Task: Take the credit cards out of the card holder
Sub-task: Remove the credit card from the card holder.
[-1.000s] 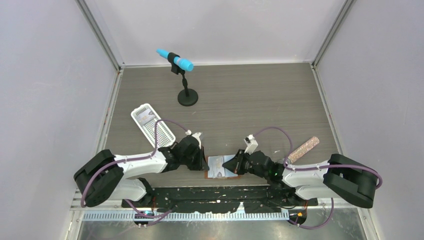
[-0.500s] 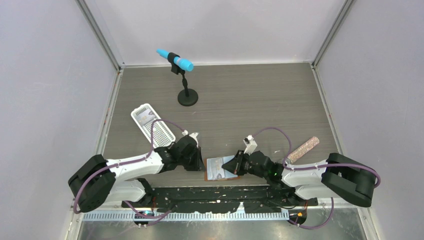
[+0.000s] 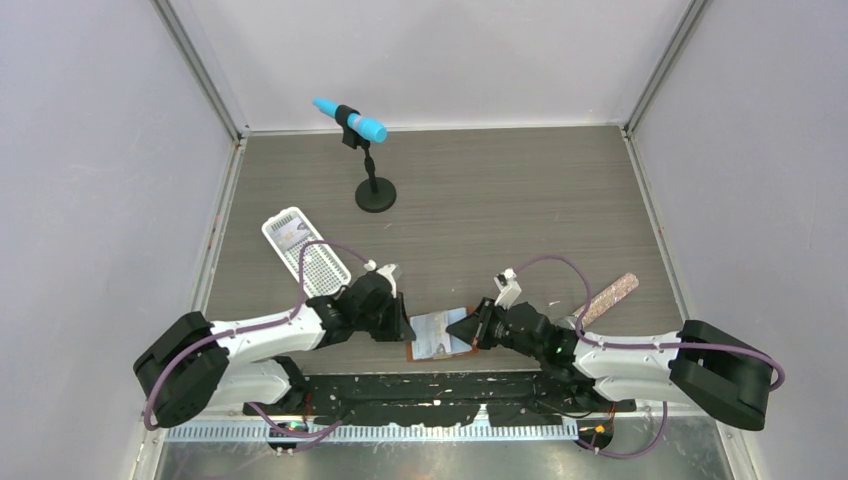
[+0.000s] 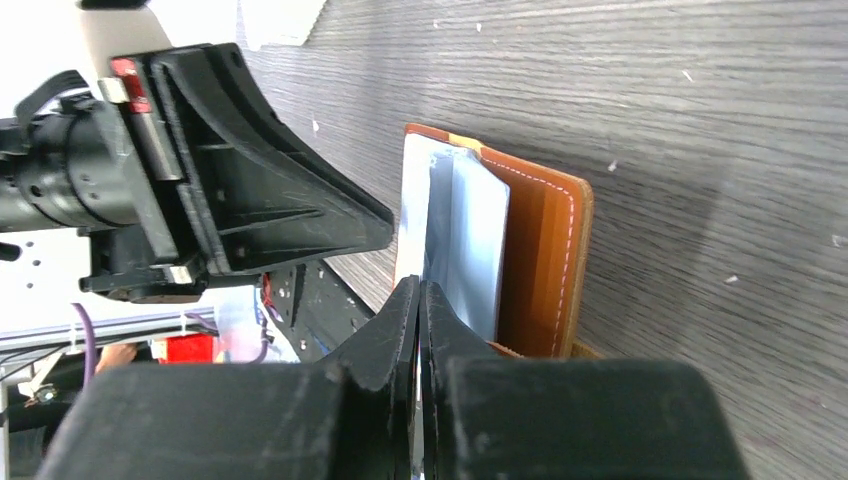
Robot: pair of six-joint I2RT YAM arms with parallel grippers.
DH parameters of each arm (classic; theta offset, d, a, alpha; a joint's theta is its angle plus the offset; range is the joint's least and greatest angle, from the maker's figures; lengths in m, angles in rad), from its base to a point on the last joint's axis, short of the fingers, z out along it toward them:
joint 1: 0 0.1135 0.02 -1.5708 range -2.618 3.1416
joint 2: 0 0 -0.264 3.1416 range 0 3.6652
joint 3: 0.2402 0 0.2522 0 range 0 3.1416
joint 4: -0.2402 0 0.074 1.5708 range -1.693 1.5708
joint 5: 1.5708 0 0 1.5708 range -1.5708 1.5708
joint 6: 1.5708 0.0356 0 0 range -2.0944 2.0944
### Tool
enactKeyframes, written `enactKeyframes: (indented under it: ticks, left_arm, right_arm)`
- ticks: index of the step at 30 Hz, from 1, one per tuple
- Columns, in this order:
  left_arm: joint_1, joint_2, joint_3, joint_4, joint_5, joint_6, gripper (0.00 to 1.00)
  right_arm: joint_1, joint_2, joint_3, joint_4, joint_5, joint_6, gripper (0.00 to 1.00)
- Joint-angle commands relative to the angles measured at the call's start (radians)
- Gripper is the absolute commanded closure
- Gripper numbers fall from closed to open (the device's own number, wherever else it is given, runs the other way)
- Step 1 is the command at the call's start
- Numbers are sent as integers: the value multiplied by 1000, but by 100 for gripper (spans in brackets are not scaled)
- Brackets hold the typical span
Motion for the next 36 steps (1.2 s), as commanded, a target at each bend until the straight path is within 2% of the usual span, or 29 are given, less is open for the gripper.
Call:
enactKeyframes:
  ticks: [1, 6, 11, 13, 19, 25, 30, 36]
  left_arm:
    - [-1, -17, -7, 159, 50, -6, 85]
    - [-1, 30, 8, 164, 48, 4, 85]
    - [-1, 36, -1, 166, 43, 5, 85]
    - [-1, 18, 4, 148, 42, 13, 85]
    - [-1, -59, 67, 31, 34, 69, 81]
    - [0, -177, 162, -132, -13, 133, 74]
    - [2, -261, 249, -273, -3, 217, 68]
    - [4, -354, 326, -376, 107, 318, 64]
  right_arm:
    - [2, 0, 54, -44, 12, -22, 95]
    - [1, -2, 60, -49, 10, -19, 95]
    - [-1, -92, 92, -224, 60, -51, 95]
    - [-6, -178, 101, -301, 81, -74, 95]
    - [-30, -358, 136, -483, 104, -161, 95]
    - [-41, -452, 196, -600, 78, -254, 95]
    - [-47, -453, 288, -666, -35, -361, 95]
    - [-49, -414, 364, -658, -315, -512, 95]
